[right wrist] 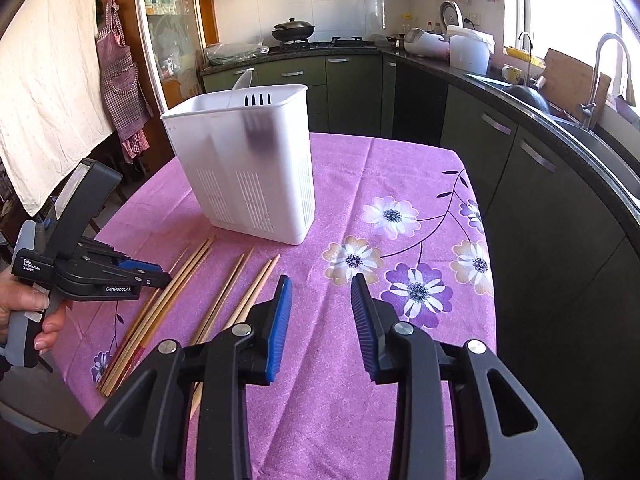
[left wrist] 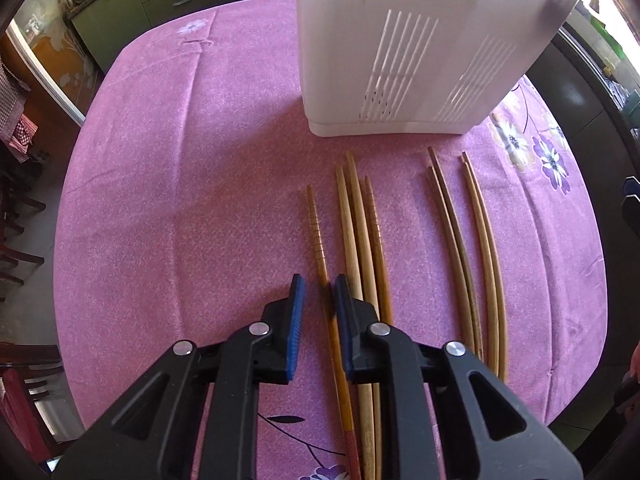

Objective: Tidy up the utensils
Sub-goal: 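Grasp one wooden chopstick with the left tool, then lift the chopstick upright with the left tool while the right tool grasps another chopstick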

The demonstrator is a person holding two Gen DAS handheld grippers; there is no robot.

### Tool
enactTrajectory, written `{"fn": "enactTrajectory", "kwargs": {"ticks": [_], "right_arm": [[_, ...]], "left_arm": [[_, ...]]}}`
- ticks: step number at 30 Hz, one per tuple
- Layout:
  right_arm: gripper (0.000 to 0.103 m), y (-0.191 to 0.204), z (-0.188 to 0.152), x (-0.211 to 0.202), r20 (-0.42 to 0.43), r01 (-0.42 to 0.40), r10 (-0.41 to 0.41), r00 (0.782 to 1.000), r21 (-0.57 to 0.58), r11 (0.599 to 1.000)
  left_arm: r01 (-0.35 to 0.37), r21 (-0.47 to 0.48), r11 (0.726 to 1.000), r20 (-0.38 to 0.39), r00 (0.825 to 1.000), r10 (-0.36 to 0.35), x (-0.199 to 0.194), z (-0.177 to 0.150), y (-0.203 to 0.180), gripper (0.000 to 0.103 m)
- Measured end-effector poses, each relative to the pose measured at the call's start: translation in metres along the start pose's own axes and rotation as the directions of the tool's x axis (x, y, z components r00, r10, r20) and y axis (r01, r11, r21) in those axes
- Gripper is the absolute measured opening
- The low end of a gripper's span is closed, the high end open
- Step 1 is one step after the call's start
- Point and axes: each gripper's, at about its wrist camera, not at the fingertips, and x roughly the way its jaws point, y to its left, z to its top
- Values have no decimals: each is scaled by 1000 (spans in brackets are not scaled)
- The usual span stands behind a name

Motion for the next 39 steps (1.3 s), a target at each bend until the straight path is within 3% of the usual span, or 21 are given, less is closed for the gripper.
{"fn": "enactTrajectory", "kwargs": {"ticks": [4, 12, 18, 26, 29, 33, 39], "right_arm": [[31, 0, 0, 0, -4, -3, 3, 1000, 0, 1000], [31, -1, 0, 3, -25, -10, 10, 1000, -2, 1000], [31, -1, 2, 3, -41, -10, 10, 999, 3, 1000], [31, 16, 9, 14, -94, -44, 42, 995, -20, 999], [31, 21, 11, 30, -172, -105, 107, 979, 20, 994], [32, 24, 9, 63, -313, -134, 153, 937, 80, 988], [23, 43, 9, 89, -411, -112, 118, 904, 37, 993]], "left_arm": [[-16, 13, 1000, -11, 1000, 17, 1, -1, -4, 8], [3, 1, 1000, 3, 1000, -3, -6, -4, -5, 6], [3, -4, 1000, 140, 990, -2, -52, -6, 6, 6], [23, -3, 1000, 325, 945, -21, -124, -21, 18, 6], [16, 6, 1000, 368, 930, -17, -140, -32, 19, 6], [31, 12, 999, 382, 924, -33, -146, -40, 22, 6], [37, 17, 999, 399, 916, -41, -149, -49, 29, 6]]}}
